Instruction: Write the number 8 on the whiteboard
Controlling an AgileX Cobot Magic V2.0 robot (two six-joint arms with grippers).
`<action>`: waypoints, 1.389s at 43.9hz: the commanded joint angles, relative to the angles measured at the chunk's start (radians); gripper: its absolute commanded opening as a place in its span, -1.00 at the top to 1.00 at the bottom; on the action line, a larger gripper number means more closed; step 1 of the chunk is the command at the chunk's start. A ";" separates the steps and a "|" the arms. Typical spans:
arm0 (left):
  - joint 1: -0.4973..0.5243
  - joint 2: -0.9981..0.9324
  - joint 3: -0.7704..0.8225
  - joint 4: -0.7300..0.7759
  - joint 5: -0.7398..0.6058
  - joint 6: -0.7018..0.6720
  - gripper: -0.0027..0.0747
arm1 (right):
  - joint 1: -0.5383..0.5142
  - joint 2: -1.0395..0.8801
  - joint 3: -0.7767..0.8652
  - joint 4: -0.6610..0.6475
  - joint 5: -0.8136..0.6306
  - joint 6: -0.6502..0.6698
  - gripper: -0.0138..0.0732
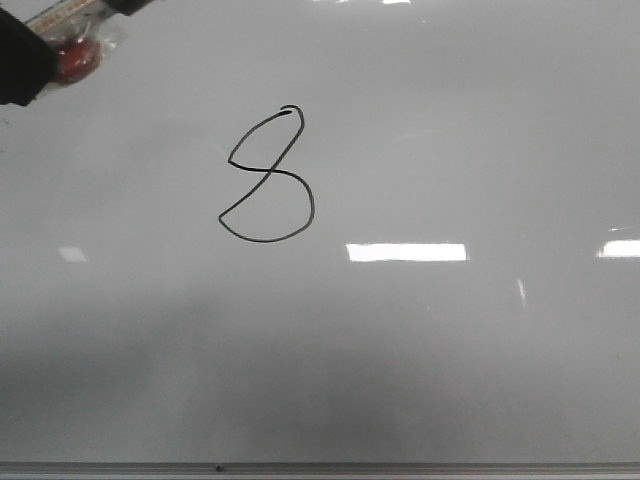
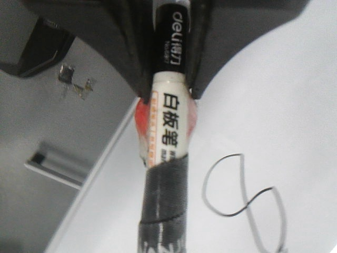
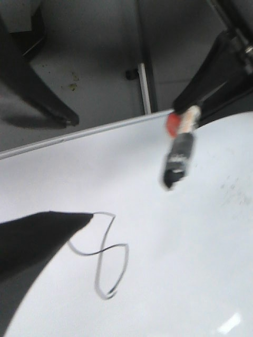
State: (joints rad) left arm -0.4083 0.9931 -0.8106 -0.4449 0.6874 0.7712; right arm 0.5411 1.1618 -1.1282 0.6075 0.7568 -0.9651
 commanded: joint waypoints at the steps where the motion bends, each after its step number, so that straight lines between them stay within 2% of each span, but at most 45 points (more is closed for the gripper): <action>1: 0.085 -0.009 0.005 -0.033 -0.133 -0.115 0.98 | -0.081 -0.122 0.105 0.036 -0.121 0.083 0.00; 6: 0.192 -0.009 0.061 -0.034 -0.225 -0.207 0.98 | -0.171 -0.271 0.299 0.036 -0.224 0.188 0.28; 15: 0.323 -0.009 0.182 -0.051 -0.394 -0.263 0.98 | -0.266 -0.523 0.594 0.038 -0.361 0.285 0.85; 24: 0.354 -0.001 0.280 -0.124 -0.581 -0.263 0.98 | -0.273 -0.667 0.740 0.038 -0.453 0.286 0.84; 39: 0.354 0.165 0.299 -0.125 -0.963 -0.263 0.98 | -0.272 -0.679 0.747 0.047 -0.454 0.286 0.84; 54: 0.347 0.342 0.299 -0.120 -1.063 -0.275 0.98 | -0.272 -0.679 0.747 0.047 -0.463 0.286 0.84; 57: 0.330 0.356 0.299 -0.093 -1.092 -0.316 0.98 | -0.272 -0.679 0.747 0.047 -0.463 0.286 0.84; 61: 0.300 0.375 0.299 0.021 -1.133 -0.436 0.98 | -0.272 -0.679 0.747 0.047 -0.463 0.286 0.84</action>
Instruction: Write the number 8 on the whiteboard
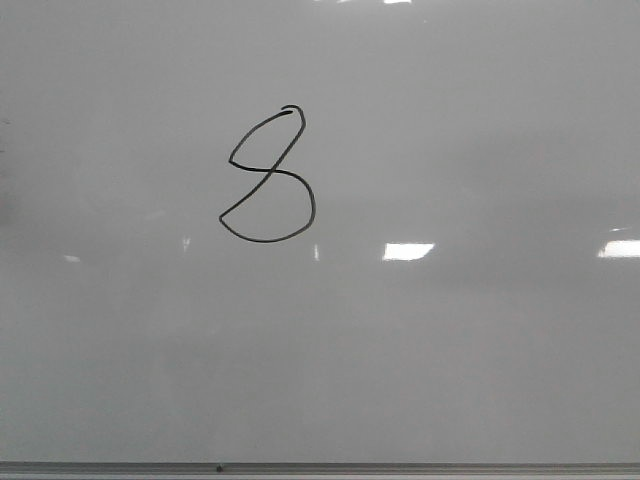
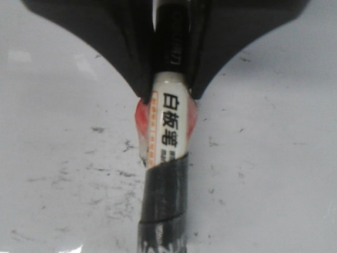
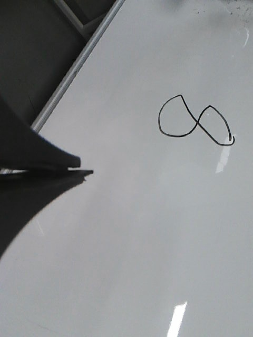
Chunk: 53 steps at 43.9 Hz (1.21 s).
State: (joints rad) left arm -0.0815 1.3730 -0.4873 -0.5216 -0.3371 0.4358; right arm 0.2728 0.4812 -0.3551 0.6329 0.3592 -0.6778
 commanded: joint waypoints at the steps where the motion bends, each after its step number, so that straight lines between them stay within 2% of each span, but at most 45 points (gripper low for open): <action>1: -0.035 0.002 -0.024 0.119 -0.127 -0.151 0.98 | -0.004 0.002 -0.026 0.022 -0.066 -0.001 0.84; 6: -0.041 0.035 -0.024 0.282 -0.195 -0.334 0.98 | -0.004 0.002 -0.026 0.022 -0.066 -0.001 0.84; 9: -0.038 0.050 -0.024 0.297 -0.218 -0.395 0.98 | -0.004 0.002 -0.026 0.022 -0.066 -0.001 0.84; 24: -0.038 0.095 -0.024 0.364 -0.226 -0.397 0.96 | -0.004 0.002 -0.026 0.022 -0.064 -0.001 0.84; 27: -0.038 0.100 -0.024 0.364 -0.226 -0.397 0.89 | -0.004 0.002 -0.026 0.022 -0.064 -0.001 0.84; 33: -0.037 0.136 -0.024 0.364 -0.235 -0.399 0.58 | -0.004 0.002 -0.026 0.023 -0.064 -0.001 0.84; 37: -0.037 0.144 -0.024 0.364 -0.237 -0.418 0.46 | -0.004 0.002 -0.026 0.023 -0.064 -0.001 0.84; 53: -0.037 0.087 -0.024 0.364 -0.243 -0.419 0.41 | -0.004 0.002 -0.026 0.023 -0.062 -0.001 0.84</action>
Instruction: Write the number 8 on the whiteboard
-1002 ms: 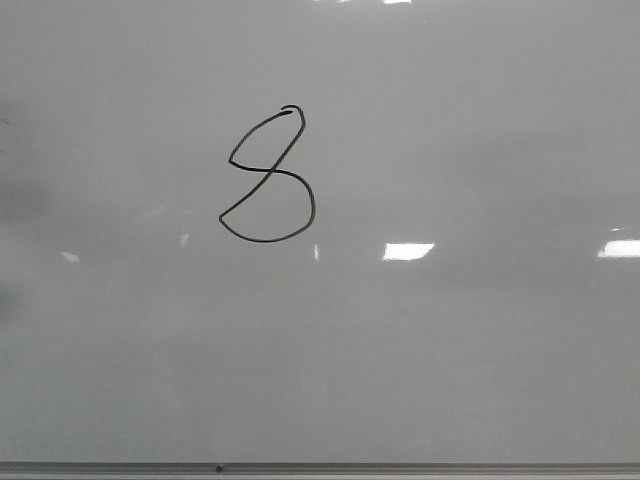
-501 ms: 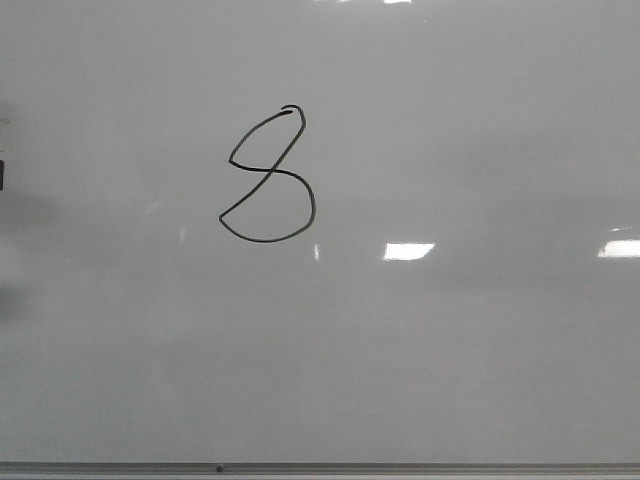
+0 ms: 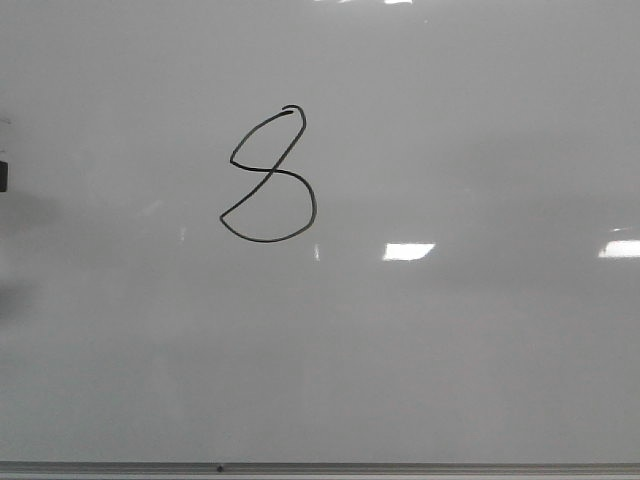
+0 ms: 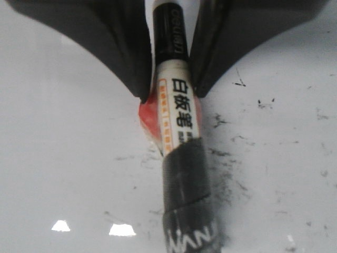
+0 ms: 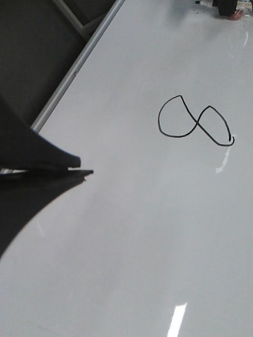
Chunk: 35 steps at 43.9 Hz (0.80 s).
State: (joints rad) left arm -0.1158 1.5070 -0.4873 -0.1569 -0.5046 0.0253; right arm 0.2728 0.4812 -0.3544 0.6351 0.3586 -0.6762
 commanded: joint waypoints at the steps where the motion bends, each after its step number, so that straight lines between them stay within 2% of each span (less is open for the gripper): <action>1: -0.003 -0.053 -0.024 -0.001 -0.075 -0.008 0.39 | -0.004 0.002 -0.027 0.021 -0.062 -0.003 0.84; 6: -0.003 -0.064 -0.024 -0.001 -0.074 -0.004 0.18 | -0.004 0.002 -0.027 0.021 -0.062 -0.003 0.84; 14: -0.003 -0.099 -0.024 -0.001 -0.008 -0.002 -0.40 | -0.004 0.002 -0.027 0.021 -0.061 -0.003 0.84; 18: -0.003 -0.163 -0.022 -0.001 0.063 0.029 -0.50 | -0.004 0.002 -0.027 0.021 -0.062 -0.003 0.84; 26: -0.003 -0.401 -0.022 -0.001 0.221 0.101 -0.46 | -0.004 0.002 -0.027 0.021 -0.063 -0.003 0.84; 31: -0.003 -0.596 -0.022 0.000 0.345 0.101 -0.16 | -0.004 0.002 -0.027 0.021 -0.061 -0.003 0.84; 35: -0.003 -0.719 -0.022 0.000 0.426 0.101 0.20 | -0.004 0.002 -0.027 0.021 -0.060 -0.003 0.84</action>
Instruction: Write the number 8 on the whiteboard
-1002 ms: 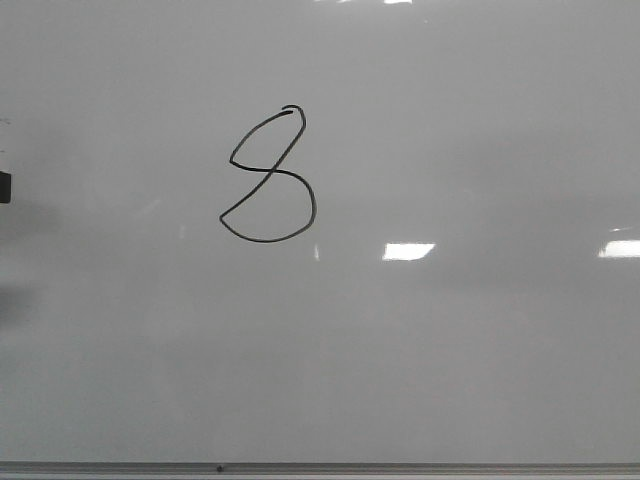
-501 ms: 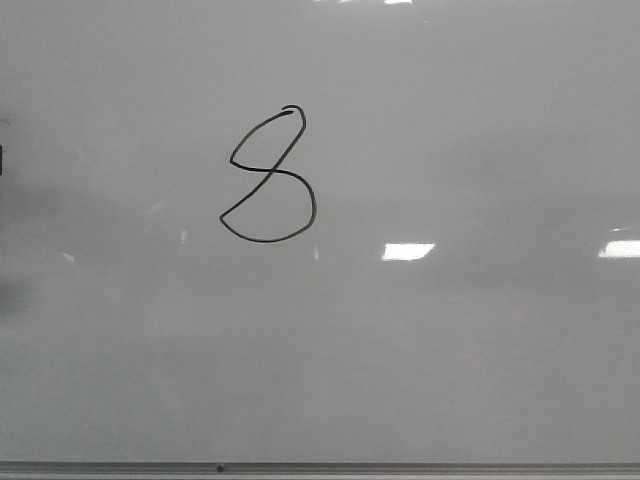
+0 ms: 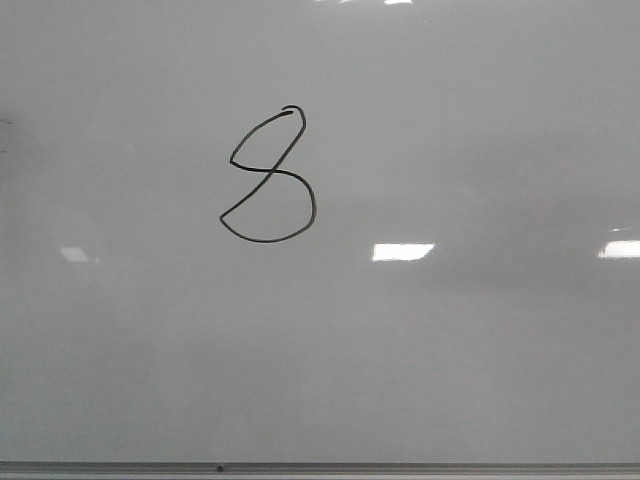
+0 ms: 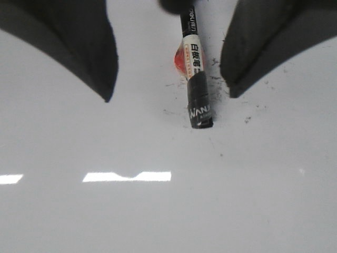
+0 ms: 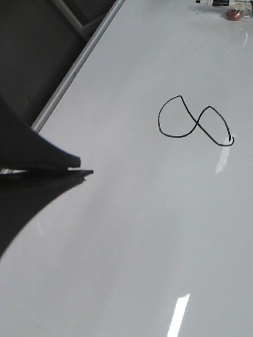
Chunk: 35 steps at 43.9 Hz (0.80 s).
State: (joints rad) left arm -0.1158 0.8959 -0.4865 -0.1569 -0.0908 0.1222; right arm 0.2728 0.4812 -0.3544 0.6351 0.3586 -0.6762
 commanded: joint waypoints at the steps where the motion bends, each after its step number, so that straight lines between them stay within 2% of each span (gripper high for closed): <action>1: -0.003 -0.135 -0.023 0.000 0.031 0.004 0.29 | -0.004 0.002 -0.027 0.021 -0.060 -0.003 0.84; 5: -0.003 -0.234 -0.019 0.004 0.100 0.004 0.68 | -0.004 0.002 -0.027 0.021 -0.060 -0.003 0.84; 9: -0.003 -0.305 -0.004 0.004 0.124 0.004 0.99 | -0.004 0.002 -0.027 0.021 -0.060 -0.003 0.84; 17: -0.003 -0.397 0.015 0.004 0.124 0.004 0.98 | -0.004 0.002 -0.027 0.021 -0.060 -0.003 0.84; 35: -0.003 -0.407 0.015 0.004 0.122 0.004 0.98 | -0.004 0.002 -0.027 0.021 -0.060 -0.003 0.84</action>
State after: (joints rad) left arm -0.1158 0.4866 -0.4451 -0.1514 0.1047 0.1276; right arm 0.2728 0.4812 -0.3544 0.6351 0.3586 -0.6762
